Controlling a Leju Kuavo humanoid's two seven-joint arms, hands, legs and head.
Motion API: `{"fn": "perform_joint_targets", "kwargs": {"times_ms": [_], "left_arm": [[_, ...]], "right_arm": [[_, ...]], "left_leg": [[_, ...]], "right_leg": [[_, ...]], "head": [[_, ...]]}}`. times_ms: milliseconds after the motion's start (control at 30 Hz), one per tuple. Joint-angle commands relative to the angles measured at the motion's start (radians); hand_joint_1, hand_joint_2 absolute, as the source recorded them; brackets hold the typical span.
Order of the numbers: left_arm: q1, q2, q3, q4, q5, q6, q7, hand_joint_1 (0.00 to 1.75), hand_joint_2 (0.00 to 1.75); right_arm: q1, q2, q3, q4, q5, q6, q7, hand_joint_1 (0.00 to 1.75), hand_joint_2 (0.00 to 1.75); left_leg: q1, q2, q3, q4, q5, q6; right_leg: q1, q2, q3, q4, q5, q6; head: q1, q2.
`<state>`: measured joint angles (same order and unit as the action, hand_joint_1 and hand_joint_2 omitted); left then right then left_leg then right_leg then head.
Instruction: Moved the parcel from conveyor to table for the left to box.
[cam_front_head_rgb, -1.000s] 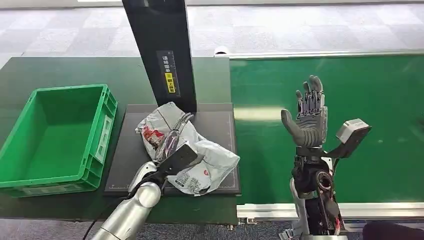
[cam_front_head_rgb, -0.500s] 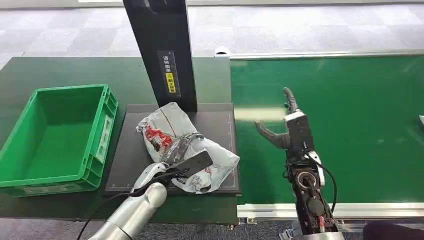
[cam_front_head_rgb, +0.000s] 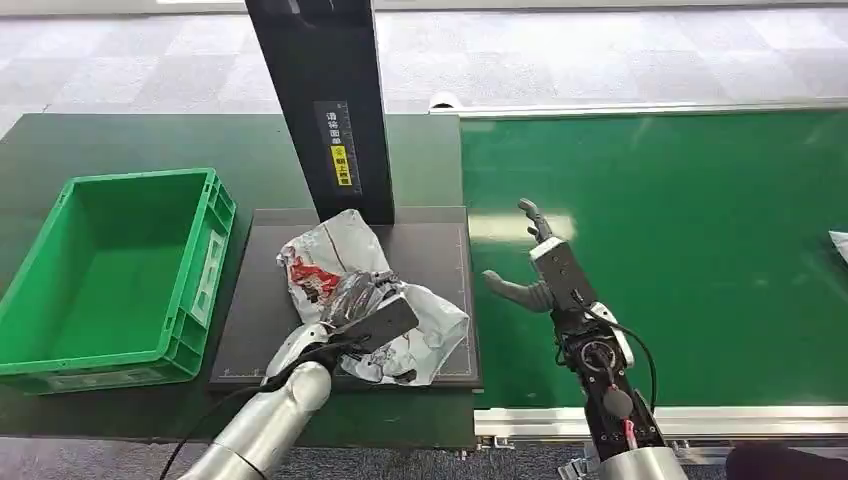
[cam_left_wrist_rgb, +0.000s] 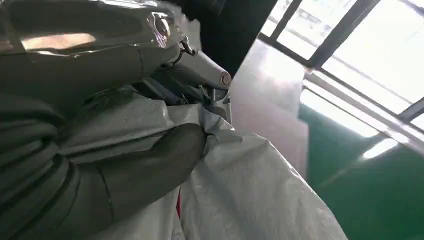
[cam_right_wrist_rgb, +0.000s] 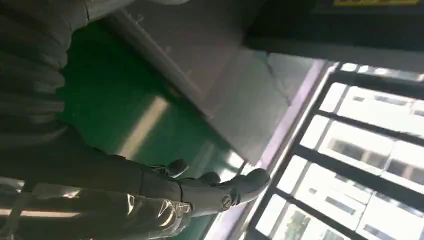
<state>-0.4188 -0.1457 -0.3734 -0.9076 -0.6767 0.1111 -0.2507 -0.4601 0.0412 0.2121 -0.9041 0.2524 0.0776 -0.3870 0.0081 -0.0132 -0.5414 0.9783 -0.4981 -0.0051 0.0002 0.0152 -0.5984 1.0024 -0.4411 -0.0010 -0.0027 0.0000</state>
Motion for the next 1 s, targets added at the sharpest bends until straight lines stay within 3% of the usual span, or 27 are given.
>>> {"fn": "perform_joint_targets", "kwargs": {"times_ms": [33, 133, 167, 233, 300, 467, 600, 667, 700, 733, 767, 800, 1000], "left_arm": [[0.019, 0.002, 0.05, -0.121, 0.096, 0.068, -0.094, 1.75, 1.75], [0.035, 0.002, 0.059, -0.174, 0.127, 0.151, -0.161, 1.75, 1.75], [0.057, 0.004, 0.061, -0.233, 0.099, 0.283, -0.229, 1.75, 1.75], [0.069, 0.014, 0.049, -0.276, 0.097, 0.296, -0.218, 1.75, 1.75], [0.078, 0.018, 0.049, -0.315, 0.059, 0.422, -0.264, 1.75, 1.75], [0.1, 0.047, 0.065, -0.41, 0.019, 0.547, -0.299, 1.75, 1.75], [0.078, 0.055, 0.203, -0.4, -0.124, 0.58, -0.162, 1.75, 1.75], [0.058, 0.072, 0.248, -0.382, -0.092, 0.572, -0.152, 1.75, 1.75], [0.036, 0.077, 0.299, -0.342, -0.141, 0.565, -0.044, 1.75, 1.75], [0.029, 0.089, 0.31, -0.332, -0.131, 0.552, -0.05, 1.75, 1.75], [0.017, 0.088, 0.331, -0.304, -0.125, 0.543, -0.043, 1.75, 1.75], [-0.003, 0.085, 0.376, -0.25, -0.147, 0.522, 0.046, 1.75, 1.75], [-0.107, 0.143, 0.499, 0.001, -0.174, 0.42, 0.159, 1.75, 1.75]], "right_arm": [[0.012, 0.0, -0.095, -0.057, -0.162, 0.135, -0.075, 0.0, 1.75], [0.017, -0.003, -0.1, -0.062, -0.207, 0.158, -0.067, 0.0, 1.75], [0.018, -0.007, -0.094, -0.065, -0.207, 0.147, -0.068, 0.0, 1.75], [0.019, -0.009, -0.09, -0.066, -0.208, 0.141, -0.068, 0.0, 1.75], [0.019, -0.007, -0.093, -0.063, -0.253, 0.175, -0.059, 0.0, 1.75], [0.02, -0.014, -0.07, -0.07, -0.26, 0.174, -0.063, 0.0, 1.75], [0.037, -0.027, -0.057, -0.093, -0.247, 0.146, -0.057, 0.0, 1.75], [0.046, -0.031, -0.059, -0.104, -0.237, 0.131, -0.054, 0.0, 1.75], [0.057, -0.028, -0.067, -0.113, -0.233, 0.125, -0.053, 0.0, 1.75], [0.061, -0.027, -0.068, -0.116, -0.231, 0.124, -0.052, 0.0, 1.75], [0.066, -0.026, -0.071, -0.122, -0.227, 0.123, -0.051, 0.0, 1.75], [0.071, -0.02, -0.076, -0.125, -0.221, 0.121, -0.049, 0.0, 1.75], [0.07, 0.006, -0.084, -0.133, -0.155, 0.113, -0.03, 0.0, 1.75]], "left_leg": [[0.0, 0.0, 0.0, 0.0, 0.0, 0.0], [0.0, 0.001, 0.0, 0.0, 0.0, 0.0], [0.0, 0.001, 0.0, -0.001, 0.0, 0.0], [0.0, 0.001, 0.0, 0.0, 0.0, 0.0], [0.0, 0.001, 0.0, 0.0, 0.0, 0.0], [0.0, 0.003, 0.001, -0.001, 0.0, 0.0], [0.0, 0.003, 0.001, -0.001, 0.0, 0.0], [0.0, 0.003, 0.001, -0.001, 0.0, 0.0], [0.0, 0.003, 0.002, -0.002, 0.001, -0.001], [0.0, 0.002, 0.001, -0.001, 0.0, -0.001], [0.0, 0.003, 0.001, -0.001, 0.0, -0.001], [0.0, 0.002, 0.001, -0.001, 0.0, -0.001], [0.0, 0.002, 0.002, -0.002, 0.001, -0.001]], "right_leg": [[0.0, -0.001, 0.0, 0.0, 0.0, 0.0], [0.0, -0.001, 0.0, 0.0, 0.0, 0.0], [0.0, -0.001, 0.0, 0.0, 0.0, 0.001], [0.0, 0.0, 0.0, 0.0, 0.0, 0.0], [0.0, 0.0, 0.0, 0.0, 0.0, 0.0], [0.0, 0.001, 0.0, 0.0, 0.0, 0.0], [0.0, 0.001, 0.0, -0.001, 0.001, 0.0], [0.0, 0.001, 0.0, 0.0, 0.001, 0.0], [0.0, 0.0, 0.001, -0.001, 0.001, 0.0], [0.0, 0.0, 0.0, 0.0, 0.0, 0.0], [0.0, 0.001, 0.0, -0.001, 0.001, 0.0], [0.0, 0.0, 0.0, 0.0, 0.0, 0.0], [0.0, 0.001, 0.001, -0.001, 0.001, 0.0]], "head": [[0.0, 0.0], [0.0, 0.0], [0.0, 0.0], [0.0, 0.0], [0.0, 0.0], [0.0, 0.0], [0.0, 0.0], [0.0, 0.0], [0.0, 0.0], [0.0, 0.0], [0.0, 0.0], [0.0, 0.0], [0.0, 0.0]]}}
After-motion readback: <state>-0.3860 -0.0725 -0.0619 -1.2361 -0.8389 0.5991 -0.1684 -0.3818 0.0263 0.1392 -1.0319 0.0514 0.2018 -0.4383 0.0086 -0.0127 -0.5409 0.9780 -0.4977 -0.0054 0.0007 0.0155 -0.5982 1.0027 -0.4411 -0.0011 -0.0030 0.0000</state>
